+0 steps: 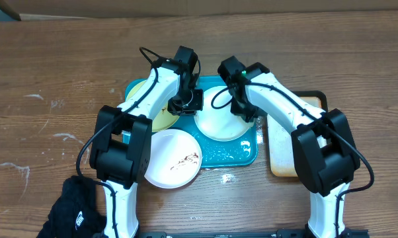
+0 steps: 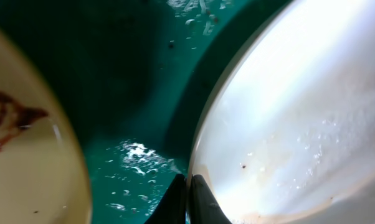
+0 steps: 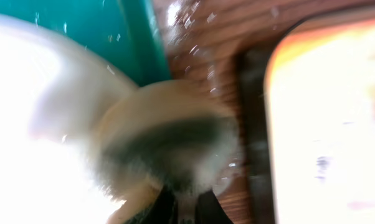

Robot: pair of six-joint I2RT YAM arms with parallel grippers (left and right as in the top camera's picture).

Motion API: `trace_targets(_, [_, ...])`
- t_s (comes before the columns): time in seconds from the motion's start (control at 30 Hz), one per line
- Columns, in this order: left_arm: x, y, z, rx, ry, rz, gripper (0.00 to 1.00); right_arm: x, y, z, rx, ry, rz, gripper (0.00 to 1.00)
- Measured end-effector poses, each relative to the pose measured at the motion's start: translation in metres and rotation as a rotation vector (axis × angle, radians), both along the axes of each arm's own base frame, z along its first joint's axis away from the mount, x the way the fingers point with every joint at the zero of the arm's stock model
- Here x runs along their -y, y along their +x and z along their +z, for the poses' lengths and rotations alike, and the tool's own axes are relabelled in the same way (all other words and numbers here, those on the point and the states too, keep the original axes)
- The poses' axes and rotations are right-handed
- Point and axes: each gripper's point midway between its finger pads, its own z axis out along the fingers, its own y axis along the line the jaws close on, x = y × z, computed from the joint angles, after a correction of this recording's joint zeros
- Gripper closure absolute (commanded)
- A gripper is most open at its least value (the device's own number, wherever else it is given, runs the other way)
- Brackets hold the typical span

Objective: Clean dirty plates on tray and stack at the side
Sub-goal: 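Scrub the white plate with the sponge while the left gripper holds it, then move the sponge back over the soapy tray with the right gripper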

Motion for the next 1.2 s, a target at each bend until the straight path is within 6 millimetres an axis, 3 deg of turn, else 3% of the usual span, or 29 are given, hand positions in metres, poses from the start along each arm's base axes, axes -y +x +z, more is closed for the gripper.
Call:
trace_targets(0.23, [-0.014, 0.006, -0.001, 0.009, 0.024, 0.029, 0.96, -0.010, 0.024, 0.041, 0.079, 0.011, 0.020, 0.96])
trace_targets(0.4, [-0.016, 0.011, -0.001, 0.026, 0.025, 0.034, 0.96, -0.010, 0.027, 0.072, 0.092, 0.014, 0.018, 0.96])
trace_targets(0.5, [-0.016, 0.011, -0.001, 0.028, 0.025, 0.034, 0.96, 0.003, 0.026, 0.087, 0.091, 0.013, -0.008, 0.96])
trace_targets(0.63, [-0.015, 0.016, 0.007, 0.039, 0.022, 0.034, 0.96, 0.039, 0.023, 0.107, 0.087, 0.012, -0.085, 0.96])
trace_targets(0.8, [-0.014, 0.036, 0.043, 0.103, 0.035, 0.039, 0.96, 0.086, 0.012, 0.133, 0.079, 0.064, -0.194, 0.96])
trace_targets(1.03, [-0.032, 0.042, 0.103, 0.195, 0.147, 0.048, 0.96, 0.099, 0.006, 0.136, 0.043, 0.119, -0.213, 0.96])
trace_targets(1.2, [-0.039, 0.031, 0.149, 0.263, 0.269, 0.024, 0.96, 0.097, -0.002, 0.119, -0.011, 0.123, -0.196, 0.96])
